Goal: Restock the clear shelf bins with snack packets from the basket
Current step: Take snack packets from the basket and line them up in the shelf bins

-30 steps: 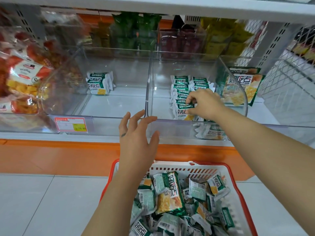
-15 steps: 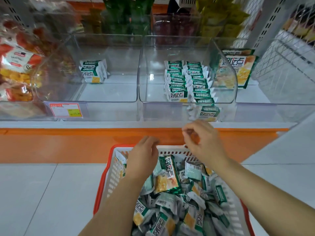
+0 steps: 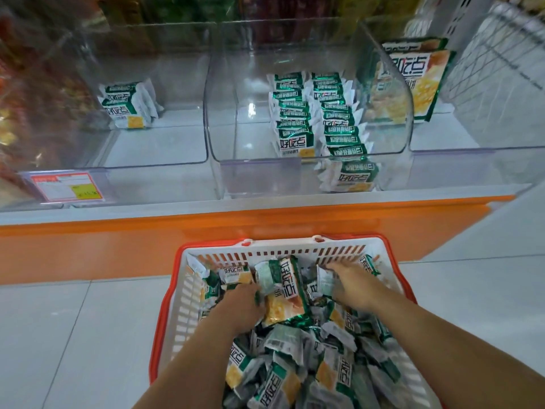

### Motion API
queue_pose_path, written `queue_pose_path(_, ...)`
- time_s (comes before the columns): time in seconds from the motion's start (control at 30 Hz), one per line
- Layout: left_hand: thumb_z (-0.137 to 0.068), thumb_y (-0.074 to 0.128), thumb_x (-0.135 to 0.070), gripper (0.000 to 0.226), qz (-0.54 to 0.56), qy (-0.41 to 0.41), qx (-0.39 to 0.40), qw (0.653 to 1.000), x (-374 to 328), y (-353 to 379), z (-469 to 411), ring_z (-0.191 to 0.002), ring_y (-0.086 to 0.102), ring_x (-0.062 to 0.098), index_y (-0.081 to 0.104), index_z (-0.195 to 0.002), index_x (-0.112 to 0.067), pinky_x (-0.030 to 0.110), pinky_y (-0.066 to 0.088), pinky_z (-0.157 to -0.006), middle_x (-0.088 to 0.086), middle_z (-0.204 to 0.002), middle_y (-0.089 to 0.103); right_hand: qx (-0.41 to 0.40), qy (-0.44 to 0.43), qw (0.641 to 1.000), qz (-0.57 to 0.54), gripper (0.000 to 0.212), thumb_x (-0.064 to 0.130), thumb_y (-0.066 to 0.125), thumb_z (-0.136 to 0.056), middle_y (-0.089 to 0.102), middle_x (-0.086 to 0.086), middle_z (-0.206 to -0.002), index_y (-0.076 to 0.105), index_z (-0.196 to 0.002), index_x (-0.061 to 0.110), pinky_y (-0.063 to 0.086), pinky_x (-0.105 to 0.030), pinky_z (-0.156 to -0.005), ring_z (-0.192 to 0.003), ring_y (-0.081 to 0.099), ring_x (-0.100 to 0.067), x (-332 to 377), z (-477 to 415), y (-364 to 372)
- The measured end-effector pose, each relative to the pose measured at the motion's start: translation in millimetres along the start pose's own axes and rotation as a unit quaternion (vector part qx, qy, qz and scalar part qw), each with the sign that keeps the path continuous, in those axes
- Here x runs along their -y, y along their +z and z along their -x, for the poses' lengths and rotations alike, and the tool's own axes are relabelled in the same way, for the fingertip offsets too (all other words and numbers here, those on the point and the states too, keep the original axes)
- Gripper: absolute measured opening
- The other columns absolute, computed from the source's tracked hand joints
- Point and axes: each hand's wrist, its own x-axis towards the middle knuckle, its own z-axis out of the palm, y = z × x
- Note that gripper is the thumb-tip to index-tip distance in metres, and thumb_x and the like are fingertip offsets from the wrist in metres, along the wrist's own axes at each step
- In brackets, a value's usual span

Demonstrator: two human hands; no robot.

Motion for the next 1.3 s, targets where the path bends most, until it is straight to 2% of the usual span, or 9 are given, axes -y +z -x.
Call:
queue_pose_path(0.1,-0.097,0.043,-0.03,0.038,-0.025,0.002,-0.005,1.0,-0.2,2.7,-4.7,-0.111,0.055,0.029,0.048,-0.13,-0.012,0.036,0.044,-0.093,0.012,-0.132,0.051,0.0,-0.001,0.999,0.043,0.08,0.017,0.067,-0.08,0.031,-0.002,-0.151,0.024,-0.147,0.025,0.029,-0.051,-0.112,-0.138,0.029,-0.024,1.3,-5.0,10.6)
queue_pose_path(0.3,-0.094,0.05,-0.024,0.022,0.047,0.015,-0.008,0.999,1.2,-0.9,-5.7,-0.073,0.056,0.02,0.058,-0.112,-0.013,0.036,0.048,-0.072,0.01,-0.113,0.057,-0.065,-0.044,0.99,0.115,0.054,0.017,0.063,-0.083,0.056,-0.002,-0.127,0.044,-0.133,0.016,0.04,-0.029,-0.099,-0.117,0.049,-0.019,7.3,-1.8,0.8)
queue_pose_path(0.53,-0.099,0.046,-0.035,0.05,0.144,0.084,-0.014,0.986,-42.2,-39.7,20.2,-0.117,0.051,0.018,0.034,-0.145,-0.022,0.029,0.04,-0.098,0.0,-0.147,0.04,-0.064,-0.066,0.989,-0.119,0.056,0.019,0.07,-0.075,0.051,0.008,-0.104,0.049,-0.126,0.024,0.043,-0.031,-0.089,-0.107,0.044,-0.015,41.3,29.4,-71.4)
queue_pose_path(0.67,-0.096,0.053,-0.035,0.042,0.411,0.086,0.049,0.906,-62.3,-63.1,39.9,-0.101,0.061,0.016,0.046,-0.136,-0.025,0.033,0.049,-0.092,-0.001,-0.123,0.061,-0.022,-0.122,0.972,-0.2,0.055,0.013,0.072,-0.078,0.054,0.012,-0.117,0.047,-0.126,0.027,0.043,-0.017,-0.088,-0.108,0.052,-0.005,61.3,61.0,-102.7)
queue_pose_path(0.73,-0.094,0.056,-0.03,0.036,0.501,0.11,0.086,0.854,-64.6,-72.1,53.7,-0.092,0.064,0.016,0.053,-0.13,-0.024,0.034,0.05,-0.09,-0.001,-0.109,0.066,-0.023,-0.142,0.959,-0.244,0.055,0.013,0.075,-0.076,0.059,0.012,-0.118,0.049,-0.118,0.038,0.046,-0.026,-0.094,-0.11,0.057,-0.007,66.8,75.5,-110.6)
queue_pose_path(0.93,-0.075,0.065,-0.02,0.049,0.579,0.192,0.06,0.79,-59.7,-90.6,89.9,-0.101,0.065,0.023,0.056,-0.123,-0.02,0.038,0.054,-0.09,0.013,-0.12,0.064,-0.042,-0.184,0.9,-0.394,0.054,0.0,0.07,-0.078,0.065,0.015,-0.114,0.054,-0.115,0.035,0.047,-0.02,-0.094,-0.105,0.061,0.001,83.5,108.4,-132.3)
queue_pose_path(1.07,-0.076,0.062,-0.013,0.044,0.628,0.223,0.053,0.743,-72.5,-92.8,103.6,-0.091,0.068,0.019,0.058,-0.119,-0.015,0.03,0.056,-0.075,0.009,-0.106,0.068,-0.07,-0.185,0.877,-0.438,0.055,-0.002,0.069,-0.078,0.065,0.005,-0.117,0.056,-0.121,0.029,0.044,-0.041,-0.102,-0.11,0.061,-0.012,87.9,117.7,-130.6)
queue_pose_path(1.2,-0.076,0.064,-0.012,0.035,0.603,0.239,-0.033,0.76,-85.1,-95.5,111.2,-0.082,0.068,0.017,0.056,-0.11,-0.013,0.028,0.056,-0.071,0.005,-0.096,0.069,-0.059,-0.188,0.802,-0.565,0.061,0.001,0.064,-0.067,0.066,-0.003,-0.113,0.056,-0.121,0.027,0.043,-0.049,-0.102,-0.112,0.059,-0.026,86.7,122.3,-132.6)
queue_pose_path(1.3,-0.083,0.069,-0.012,0.031,0.473,0.235,-0.18,0.83,-93.5,-102.6,117.3,-0.082,0.07,0.018,0.055,-0.106,-0.026,0.041,0.057,-0.077,0.0,-0.093,0.071,-0.063,-0.196,0.813,-0.544,0.072,0.023,0.078,-0.061,0.068,0.002,-0.112,0.051,-0.128,0.027,0.046,-0.049,-0.097,-0.11,0.061,-0.026,84.8,124.9,-137.8)
